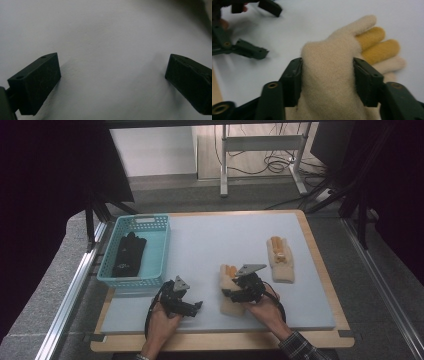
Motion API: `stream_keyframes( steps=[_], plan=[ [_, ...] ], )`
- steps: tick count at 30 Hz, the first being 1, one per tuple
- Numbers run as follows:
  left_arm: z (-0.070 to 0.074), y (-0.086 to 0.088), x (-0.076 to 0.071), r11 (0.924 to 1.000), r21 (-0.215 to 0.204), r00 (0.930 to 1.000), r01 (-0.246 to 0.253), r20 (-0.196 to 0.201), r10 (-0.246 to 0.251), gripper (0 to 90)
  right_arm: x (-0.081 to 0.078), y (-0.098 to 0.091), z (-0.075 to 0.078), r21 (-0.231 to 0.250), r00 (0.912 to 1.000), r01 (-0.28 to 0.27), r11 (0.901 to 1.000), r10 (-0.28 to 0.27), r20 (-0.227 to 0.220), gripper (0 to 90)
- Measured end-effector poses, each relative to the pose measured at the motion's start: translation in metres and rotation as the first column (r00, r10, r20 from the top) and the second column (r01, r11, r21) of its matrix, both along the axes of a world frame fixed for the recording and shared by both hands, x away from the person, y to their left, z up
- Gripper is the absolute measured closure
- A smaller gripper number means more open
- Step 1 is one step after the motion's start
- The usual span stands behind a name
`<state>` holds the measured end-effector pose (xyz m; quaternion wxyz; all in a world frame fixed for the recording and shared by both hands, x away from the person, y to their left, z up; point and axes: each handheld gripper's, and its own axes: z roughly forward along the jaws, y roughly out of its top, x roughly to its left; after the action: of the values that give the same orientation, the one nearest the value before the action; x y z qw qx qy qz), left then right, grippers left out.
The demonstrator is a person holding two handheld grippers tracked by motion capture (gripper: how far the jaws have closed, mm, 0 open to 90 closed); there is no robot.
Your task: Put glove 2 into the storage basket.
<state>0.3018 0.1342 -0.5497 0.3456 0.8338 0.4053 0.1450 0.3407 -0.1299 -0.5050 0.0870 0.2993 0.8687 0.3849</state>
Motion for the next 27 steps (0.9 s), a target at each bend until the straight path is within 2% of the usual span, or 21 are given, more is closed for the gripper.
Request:
stream_keyframes(
  steps=[2,4,9,12,15,19,25,27],
  plan=[
    [0.000,0.000,0.000,1.0000,0.000,1.0000,0.000,0.000,0.000,0.3,-0.001,0.002,-0.002,0.003,0.9999,-0.012,0.9999,0.012,-0.007,36.9],
    [0.000,0.000,0.000,1.0000,0.000,1.0000,0.000,0.000,0.000,0.3,0.000,0.000,-0.002,0.005,0.9998,-0.017,0.9998,0.017,0.007,34.6],
    [0.000,0.000,0.000,1.0000,0.003,1.0000,0.003,0.000,-0.003,0.3,0.010,-0.016,0.004,0.018,0.9995,0.024,0.9995,-0.024,0.021,33.3],
    [0.000,0.000,0.000,1.0000,0.003,1.0000,0.003,0.000,-0.003,0.3,0.018,-0.030,0.004,-0.003,0.9982,0.055,0.9985,-0.055,0.024,39.7],
    [0.000,0.000,0.000,1.0000,0.002,1.0000,0.002,-0.001,-0.002,0.3,0.025,-0.043,0.003,0.001,0.9972,0.074,0.9973,-0.074,0.015,47.4],
    [0.000,0.000,0.000,1.0000,0.002,1.0000,0.001,-0.001,-0.001,0.3,0.035,-0.062,0.006,-0.005,0.9935,0.111,0.9938,-0.111,0.024,53.6],
    [0.000,0.000,0.000,1.0000,0.002,1.0000,0.002,-0.001,-0.002,0.3,0.051,-0.097,0.013,-0.005,0.9815,0.188,0.9821,-0.188,0.037,58.6],
    [0.000,0.000,0.000,1.0000,0.002,1.0000,0.002,-0.002,-0.002,0.3,0.056,-0.112,0.017,-0.004,0.9741,0.221,0.9752,-0.221,0.049,59.9]
  ],
)
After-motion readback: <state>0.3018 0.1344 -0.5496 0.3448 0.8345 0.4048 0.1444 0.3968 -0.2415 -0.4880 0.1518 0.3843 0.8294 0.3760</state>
